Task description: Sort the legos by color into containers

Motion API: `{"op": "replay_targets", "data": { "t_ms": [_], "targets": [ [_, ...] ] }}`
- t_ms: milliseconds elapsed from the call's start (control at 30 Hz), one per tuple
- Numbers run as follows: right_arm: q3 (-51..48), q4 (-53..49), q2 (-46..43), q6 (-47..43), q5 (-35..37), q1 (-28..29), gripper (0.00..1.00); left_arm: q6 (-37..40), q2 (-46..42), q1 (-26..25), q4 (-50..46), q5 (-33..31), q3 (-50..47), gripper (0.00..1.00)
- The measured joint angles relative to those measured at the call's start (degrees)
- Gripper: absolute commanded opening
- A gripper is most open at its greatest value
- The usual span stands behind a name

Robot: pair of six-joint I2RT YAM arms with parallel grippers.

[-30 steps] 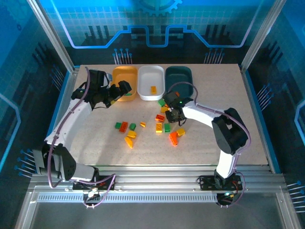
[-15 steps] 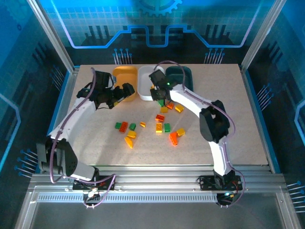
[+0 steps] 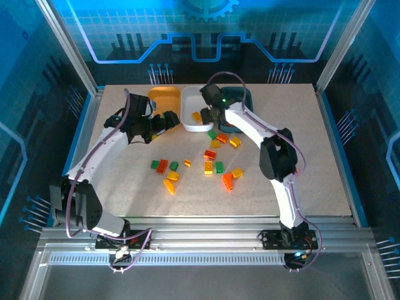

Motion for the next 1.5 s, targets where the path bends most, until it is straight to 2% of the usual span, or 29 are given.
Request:
{"op": "replay_targets", "data": {
  "t_ms": [167, 300, 400, 567, 633, 733, 900, 1067, 1167, 1333, 1500],
  "targets": [
    [-24.85, 3.63, -19.54, 4.35, 1.86, 3.23, 0.57, -0.02, 0.00, -1.05, 0.02, 0.00, 0.00, 0.99],
    [-42.29, 5.01, -31.43, 9.81, 1.46, 7.80, 0.59, -0.02, 0.00, -3.10, 0.00, 0.07, 0.00, 0.99],
    [-50.97, 4.33, -35.82, 14.03, -0.39, 11.13, 0.63, 0.00, 0.00, -4.94, 0.00, 0.02, 0.00, 0.99],
    [-58.71, 4.52, -36.63, 20.74, -5.20, 15.43, 0.65, -0.02, 0.35, -7.96, 0.02, -0.04, 0.00, 0.99],
    [-60.41, 4.52, -36.63, 22.25, -6.19, 16.24, 0.65, 0.00, 0.98, -9.27, 0.02, -0.02, 0.00, 0.99],
    [-61.29, 4.92, -35.69, 23.23, -7.08, 16.55, 0.59, 0.00, 2.27, -10.47, -0.02, -0.02, 0.00, 0.99],
    [-59.25, 6.25, -30.16, 21.81, -6.45, 16.57, 0.52, 0.02, 2.64, -10.56, -0.02, -0.24, 0.00, 0.99],
    [-54.34, 6.08, -26.32, 19.32, -4.00, 16.85, 0.35, 0.04, 2.64, -10.58, -0.04, -0.24, 0.00, 0.99],
    [-53.53, 6.38, -26.23, 18.60, -2.40, 17.18, 0.29, 0.22, 2.64, -10.58, -0.04, -0.24, 0.00, 0.99],
    [-53.53, 5.77, -28.37, 18.21, -1.22, 19.69, 0.26, 0.28, 2.62, -10.58, -0.04, -0.68, 0.00, 0.99],
    [-51.04, 2.54, -33.88, 17.29, 0.79, 22.36, 0.29, 0.39, 2.62, -10.58, -0.04, -1.40, 0.00, 0.99]
  ]
}}
